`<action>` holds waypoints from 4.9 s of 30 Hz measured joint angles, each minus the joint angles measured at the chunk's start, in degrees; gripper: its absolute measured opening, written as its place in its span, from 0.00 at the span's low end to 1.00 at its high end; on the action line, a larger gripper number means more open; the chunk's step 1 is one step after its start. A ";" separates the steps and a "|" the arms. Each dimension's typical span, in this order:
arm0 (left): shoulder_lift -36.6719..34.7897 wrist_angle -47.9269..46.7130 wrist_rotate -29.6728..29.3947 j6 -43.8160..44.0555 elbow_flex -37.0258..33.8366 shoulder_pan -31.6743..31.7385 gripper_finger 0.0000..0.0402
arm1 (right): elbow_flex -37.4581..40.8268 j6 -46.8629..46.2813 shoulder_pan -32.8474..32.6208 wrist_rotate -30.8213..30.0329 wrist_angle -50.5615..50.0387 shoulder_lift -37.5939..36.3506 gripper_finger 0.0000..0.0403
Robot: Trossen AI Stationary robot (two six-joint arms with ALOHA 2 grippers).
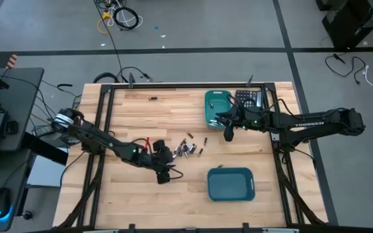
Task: Sort batteries
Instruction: Put the silver battery into the green bin
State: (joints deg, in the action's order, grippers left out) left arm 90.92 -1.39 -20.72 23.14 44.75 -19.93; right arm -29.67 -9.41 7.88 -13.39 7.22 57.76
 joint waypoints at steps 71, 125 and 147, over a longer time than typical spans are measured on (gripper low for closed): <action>10.14 0.68 -8.71 10.14 0.09 0.02 0.15 | 0.00 0.12 0.00 0.02 -1.33 0.26 0.17; 8.74 44.20 -20.83 -34.86 -0.02 4.44 0.12 | 0.00 2.68 -5.74 0.20 4.10 0.26 0.17; 8.72 65.05 4.86 -41.03 0.03 13.85 0.12 | -0.02 18.14 -16.89 0.24 20.12 0.24 0.17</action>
State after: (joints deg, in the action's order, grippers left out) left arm 99.63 63.66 -15.86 -17.89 44.79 -6.08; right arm -29.69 8.74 -9.01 -13.15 27.34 58.00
